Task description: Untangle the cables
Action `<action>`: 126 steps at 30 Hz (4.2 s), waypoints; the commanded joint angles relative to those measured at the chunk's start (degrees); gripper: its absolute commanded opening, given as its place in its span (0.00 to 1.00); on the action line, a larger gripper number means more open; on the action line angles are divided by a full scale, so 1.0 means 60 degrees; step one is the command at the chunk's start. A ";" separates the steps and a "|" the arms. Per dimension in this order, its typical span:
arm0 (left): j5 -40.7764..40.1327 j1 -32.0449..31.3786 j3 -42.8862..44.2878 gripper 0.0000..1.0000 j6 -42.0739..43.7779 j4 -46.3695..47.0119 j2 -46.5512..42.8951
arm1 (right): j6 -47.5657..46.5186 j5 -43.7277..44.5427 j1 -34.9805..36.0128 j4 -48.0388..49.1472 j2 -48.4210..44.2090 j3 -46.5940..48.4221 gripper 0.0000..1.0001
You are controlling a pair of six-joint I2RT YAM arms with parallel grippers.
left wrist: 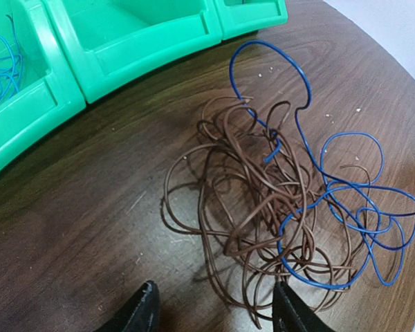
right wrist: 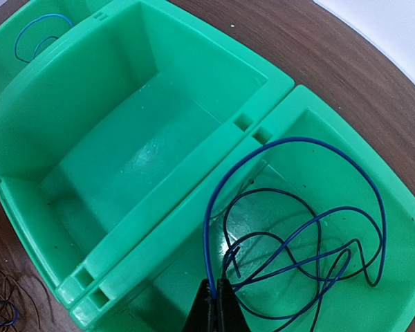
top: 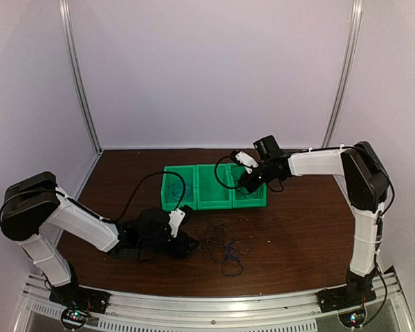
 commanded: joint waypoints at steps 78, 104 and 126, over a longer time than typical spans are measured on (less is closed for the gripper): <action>0.0164 0.0113 0.0286 0.68 -0.0171 -0.0142 -0.1112 | -0.1003 -0.1385 0.2630 -0.0228 -0.1952 -0.2139 0.50; 0.0157 0.0115 0.0700 0.68 0.0338 -0.0303 -0.0938 | -0.0218 -0.1447 0.2639 -0.0679 -0.1218 -0.1517 0.31; -0.0046 0.0106 0.1536 0.73 0.1713 0.1169 -0.0479 | -0.0704 -0.1654 0.2610 -0.2284 -0.4410 -0.1090 0.00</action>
